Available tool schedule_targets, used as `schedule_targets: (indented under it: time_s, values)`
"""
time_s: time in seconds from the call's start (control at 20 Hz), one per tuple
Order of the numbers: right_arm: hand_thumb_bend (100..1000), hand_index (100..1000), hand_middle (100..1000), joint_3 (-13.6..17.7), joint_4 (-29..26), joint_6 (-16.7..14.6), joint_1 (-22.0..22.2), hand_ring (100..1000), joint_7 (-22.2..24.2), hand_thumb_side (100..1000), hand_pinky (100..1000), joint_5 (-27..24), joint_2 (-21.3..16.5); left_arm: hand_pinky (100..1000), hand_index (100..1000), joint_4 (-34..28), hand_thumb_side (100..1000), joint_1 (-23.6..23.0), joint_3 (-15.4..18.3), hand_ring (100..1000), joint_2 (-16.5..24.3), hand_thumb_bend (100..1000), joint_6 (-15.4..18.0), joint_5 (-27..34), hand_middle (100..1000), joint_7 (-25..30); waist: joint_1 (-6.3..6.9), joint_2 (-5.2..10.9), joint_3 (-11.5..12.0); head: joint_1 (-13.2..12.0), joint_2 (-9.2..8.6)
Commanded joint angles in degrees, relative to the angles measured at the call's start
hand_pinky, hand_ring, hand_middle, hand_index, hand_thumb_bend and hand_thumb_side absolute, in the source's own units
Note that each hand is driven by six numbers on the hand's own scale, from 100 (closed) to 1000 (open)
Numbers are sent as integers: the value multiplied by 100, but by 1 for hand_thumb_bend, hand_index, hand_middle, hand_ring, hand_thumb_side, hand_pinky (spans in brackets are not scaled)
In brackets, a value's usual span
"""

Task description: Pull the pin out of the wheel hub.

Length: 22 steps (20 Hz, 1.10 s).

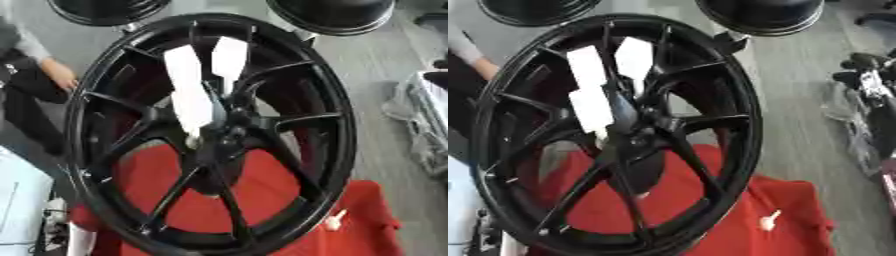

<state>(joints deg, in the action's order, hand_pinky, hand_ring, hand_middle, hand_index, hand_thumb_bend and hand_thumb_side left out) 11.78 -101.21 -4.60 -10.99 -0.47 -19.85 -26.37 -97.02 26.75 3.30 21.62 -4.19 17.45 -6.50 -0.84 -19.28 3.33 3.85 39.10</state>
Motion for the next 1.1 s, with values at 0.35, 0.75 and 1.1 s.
schedule_targets:
  time_s: [0.35,0.75,1.1]
  values:
    - [100,730,668,33,-50,-21,-1,690,8,495,889,27,-119,709,792,-61,755,117,-12,885,78,100,-5,-11,744,22,13,146,-12,29,-61]
    - [100,730,668,67,-60,-37,52,690,-25,497,889,47,-130,713,799,-288,701,495,-112,889,464,100,112,27,757,132,25,142,-45,169,-37]
    - [100,730,668,82,-92,-49,118,691,-44,500,889,110,-153,730,823,-795,642,1079,-546,899,1789,100,271,103,796,579,67,128,-46,247,-49]
